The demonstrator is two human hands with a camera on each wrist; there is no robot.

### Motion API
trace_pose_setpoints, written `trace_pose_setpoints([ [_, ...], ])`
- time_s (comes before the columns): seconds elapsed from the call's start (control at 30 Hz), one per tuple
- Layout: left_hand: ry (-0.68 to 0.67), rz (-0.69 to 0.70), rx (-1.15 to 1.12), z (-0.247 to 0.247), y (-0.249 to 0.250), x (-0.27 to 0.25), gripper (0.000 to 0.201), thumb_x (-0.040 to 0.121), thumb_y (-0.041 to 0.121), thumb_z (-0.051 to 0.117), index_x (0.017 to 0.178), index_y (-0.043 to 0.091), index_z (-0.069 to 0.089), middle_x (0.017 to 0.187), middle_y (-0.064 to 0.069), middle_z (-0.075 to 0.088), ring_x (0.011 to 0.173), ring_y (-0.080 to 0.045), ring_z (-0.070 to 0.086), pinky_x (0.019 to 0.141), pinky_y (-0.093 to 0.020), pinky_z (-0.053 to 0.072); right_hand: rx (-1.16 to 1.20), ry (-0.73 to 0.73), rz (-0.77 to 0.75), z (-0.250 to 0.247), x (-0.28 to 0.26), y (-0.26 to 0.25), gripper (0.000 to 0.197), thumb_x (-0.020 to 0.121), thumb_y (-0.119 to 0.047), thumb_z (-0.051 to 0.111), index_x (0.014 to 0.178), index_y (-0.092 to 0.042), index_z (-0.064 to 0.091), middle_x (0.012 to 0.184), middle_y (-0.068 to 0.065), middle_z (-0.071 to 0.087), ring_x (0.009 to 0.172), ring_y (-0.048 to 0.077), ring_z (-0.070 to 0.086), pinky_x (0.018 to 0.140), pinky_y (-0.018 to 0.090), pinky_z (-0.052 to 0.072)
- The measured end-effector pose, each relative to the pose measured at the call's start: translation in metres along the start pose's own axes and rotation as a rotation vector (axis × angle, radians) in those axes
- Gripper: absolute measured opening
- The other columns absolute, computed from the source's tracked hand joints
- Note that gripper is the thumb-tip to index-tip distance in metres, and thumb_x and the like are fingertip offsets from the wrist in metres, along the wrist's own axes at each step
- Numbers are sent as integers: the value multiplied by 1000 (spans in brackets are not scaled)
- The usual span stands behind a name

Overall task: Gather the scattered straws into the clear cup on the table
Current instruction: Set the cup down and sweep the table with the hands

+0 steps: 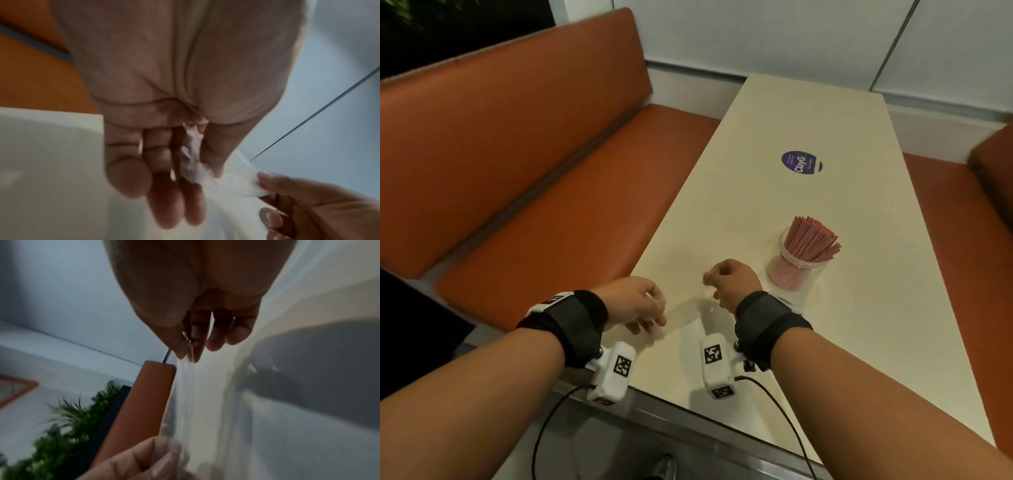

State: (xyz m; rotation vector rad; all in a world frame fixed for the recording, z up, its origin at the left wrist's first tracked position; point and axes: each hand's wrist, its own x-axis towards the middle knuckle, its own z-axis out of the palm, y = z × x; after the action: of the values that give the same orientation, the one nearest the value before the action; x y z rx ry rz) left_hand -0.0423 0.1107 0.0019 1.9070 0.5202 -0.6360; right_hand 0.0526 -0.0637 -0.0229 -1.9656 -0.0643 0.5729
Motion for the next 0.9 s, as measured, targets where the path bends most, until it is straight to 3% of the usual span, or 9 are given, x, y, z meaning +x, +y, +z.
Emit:
trace_pose_setpoints([
  [0.1, 20, -133, 183, -1, -11, 2, 22, 96, 28, 54, 86, 10, 63, 80, -8, 72, 67, -20, 63, 57, -27, 49, -296, -10, -21, 10, 7, 2, 9, 84, -28, 65, 85, -20, 62, 91, -1, 66, 79, 18, 58, 69, 23, 43],
  [0.17, 64, -185, 381, -3, -14, 4, 30, 94, 36, 54, 76, 14, 64, 70, -3, 63, 59, -18, 54, 52, -24, 44, -369, -21, -20, 14, 9, 3, 26, 83, -34, 68, 102, -17, 62, 96, -1, 61, 75, 14, 55, 66, 21, 41],
  [0.3, 117, -178, 592, -4, -16, 7, 36, 93, 37, 53, 83, 6, 69, 68, -5, 56, 53, -18, 46, 48, -25, 36, -596, 0, -323, 19, 2, 6, 40, 83, -39, 67, 120, -28, 58, 123, -3, 54, 111, 18, 51, 91, 28, 42],
  [0.37, 120, -179, 630, -3, -18, 8, 40, 91, 38, 55, 91, 2, 71, 76, -7, 61, 62, -21, 51, 52, -26, 39, -900, -153, -529, 22, -3, 8, 37, 90, -42, 55, 126, -35, 57, 136, -8, 50, 124, 19, 44, 100, 33, 37],
  [0.47, 209, -132, 809, -4, -20, 5, 36, 86, 45, 61, 98, 11, 67, 94, -4, 67, 77, -18, 57, 63, -27, 45, -1133, -273, -547, 26, -2, 10, 36, 93, -44, 45, 127, -40, 56, 141, -13, 48, 127, 20, 41, 99, 38, 37],
  [0.53, 317, 76, 937, -5, -21, 4, 38, 81, 42, 67, 113, 23, 59, 113, 3, 59, 96, -16, 55, 79, -29, 48, -1171, -286, -535, 28, 1, 12, 35, 93, -44, 43, 124, -42, 57, 138, -15, 50, 124, 20, 42, 96, 38, 38],
  [0.63, 124, 416, 1058, -6, -22, 7, 45, 90, 31, 59, 134, 35, 50, 145, 13, 40, 133, -15, 36, 109, -32, 31, -1193, -300, -528, 27, 1, 13, 35, 93, -46, 41, 124, -45, 55, 138, -16, 50, 123, 21, 42, 95, 39, 38],
  [0.73, -52, 433, 1181, -9, -28, 12, 31, 94, 27, 54, 125, 32, 59, 153, 15, 32, 142, -17, 26, 111, -37, 34, -1181, -291, -506, 26, 1, 12, 36, 94, -47, 38, 125, -46, 56, 140, -17, 49, 123, 20, 42, 95, 38, 36],
  [0.9, -90, 386, 1265, -16, -48, 9, 31, 96, 27, 50, 125, 34, 57, 156, 16, 25, 147, -19, 15, 108, -41, 38, -1151, -286, -478, 26, -1, 12, 36, 94, -47, 36, 124, -45, 56, 139, -18, 49, 123, 20, 41, 96, 38, 35],
])
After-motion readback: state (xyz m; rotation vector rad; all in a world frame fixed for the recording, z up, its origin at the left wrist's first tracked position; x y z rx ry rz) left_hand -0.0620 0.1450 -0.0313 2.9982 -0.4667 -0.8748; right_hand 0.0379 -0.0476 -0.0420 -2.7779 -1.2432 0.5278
